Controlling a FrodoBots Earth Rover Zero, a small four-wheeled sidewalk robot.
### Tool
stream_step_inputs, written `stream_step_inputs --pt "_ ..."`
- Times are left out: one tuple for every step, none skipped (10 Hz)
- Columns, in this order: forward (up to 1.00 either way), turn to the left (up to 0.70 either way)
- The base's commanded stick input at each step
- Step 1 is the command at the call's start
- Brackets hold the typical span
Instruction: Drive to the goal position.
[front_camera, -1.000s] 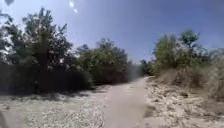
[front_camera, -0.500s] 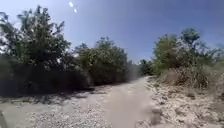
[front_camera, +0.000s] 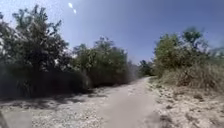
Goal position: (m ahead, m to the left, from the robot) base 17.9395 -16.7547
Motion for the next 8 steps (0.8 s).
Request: stream_step_inputs --pt "0.45 0.02" --pt "0.45 0.02" --pt "0.45 0.02" --pt "0.45 0.02" --pt "0.45 0.02" --pt "0.45 0.02" --pt "0.45 0.02" --pt "0.45 0.02"
